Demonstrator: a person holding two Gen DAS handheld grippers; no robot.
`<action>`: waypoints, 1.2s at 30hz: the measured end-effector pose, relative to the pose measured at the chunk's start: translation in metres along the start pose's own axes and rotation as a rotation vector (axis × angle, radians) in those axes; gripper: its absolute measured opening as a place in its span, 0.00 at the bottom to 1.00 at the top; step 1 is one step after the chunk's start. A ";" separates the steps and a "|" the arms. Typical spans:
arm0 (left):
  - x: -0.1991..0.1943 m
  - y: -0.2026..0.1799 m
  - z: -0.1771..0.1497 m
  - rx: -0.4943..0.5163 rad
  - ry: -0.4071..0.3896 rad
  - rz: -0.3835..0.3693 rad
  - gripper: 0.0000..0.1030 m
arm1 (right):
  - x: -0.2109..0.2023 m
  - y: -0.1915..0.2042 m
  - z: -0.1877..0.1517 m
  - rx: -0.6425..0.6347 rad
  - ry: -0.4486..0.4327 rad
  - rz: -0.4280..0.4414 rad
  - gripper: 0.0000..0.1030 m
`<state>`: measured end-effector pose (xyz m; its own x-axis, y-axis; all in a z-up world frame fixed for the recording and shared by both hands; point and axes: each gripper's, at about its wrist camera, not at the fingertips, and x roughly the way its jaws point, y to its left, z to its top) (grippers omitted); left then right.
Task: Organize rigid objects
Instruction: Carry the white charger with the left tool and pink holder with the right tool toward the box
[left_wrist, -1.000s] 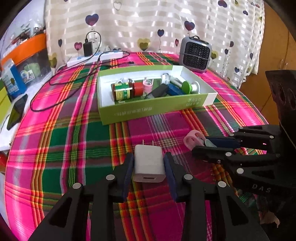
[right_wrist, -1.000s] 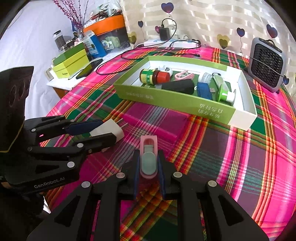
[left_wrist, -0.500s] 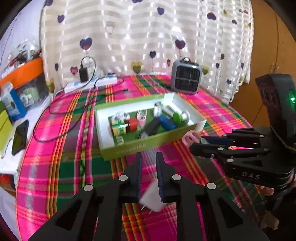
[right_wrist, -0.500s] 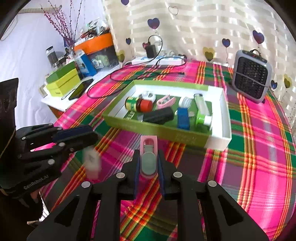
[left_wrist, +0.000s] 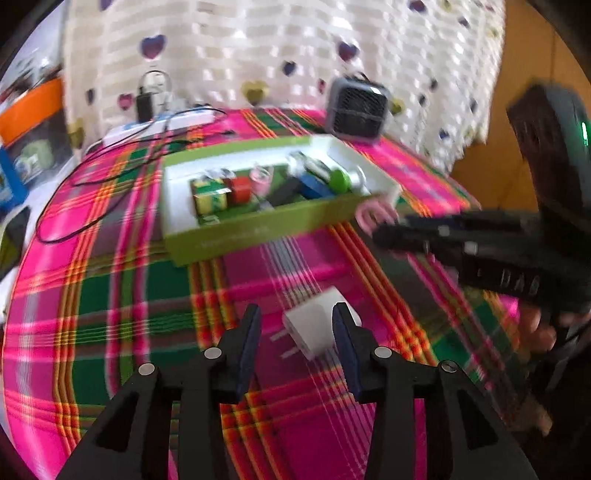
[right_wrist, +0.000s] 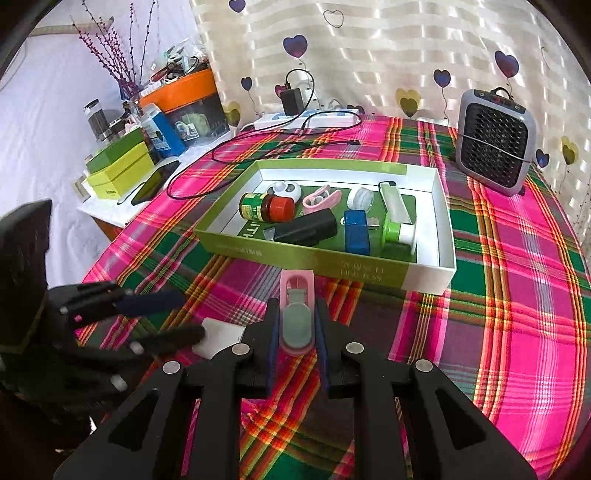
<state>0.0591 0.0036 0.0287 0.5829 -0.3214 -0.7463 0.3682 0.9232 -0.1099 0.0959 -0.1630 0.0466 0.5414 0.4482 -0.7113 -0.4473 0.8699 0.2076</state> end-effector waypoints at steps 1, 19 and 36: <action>0.001 -0.002 -0.002 0.012 0.002 -0.013 0.37 | -0.001 0.000 -0.001 -0.002 -0.002 0.004 0.18; 0.025 -0.018 0.004 0.212 0.045 -0.001 0.42 | 0.001 -0.010 -0.009 0.033 0.005 0.007 0.18; 0.034 -0.012 0.010 0.107 0.061 0.032 0.41 | 0.009 -0.007 -0.010 0.032 0.027 0.003 0.18</action>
<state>0.0820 -0.0205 0.0114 0.5513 -0.2756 -0.7875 0.4271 0.9040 -0.0174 0.0968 -0.1672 0.0317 0.5202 0.4452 -0.7288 -0.4259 0.8749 0.2305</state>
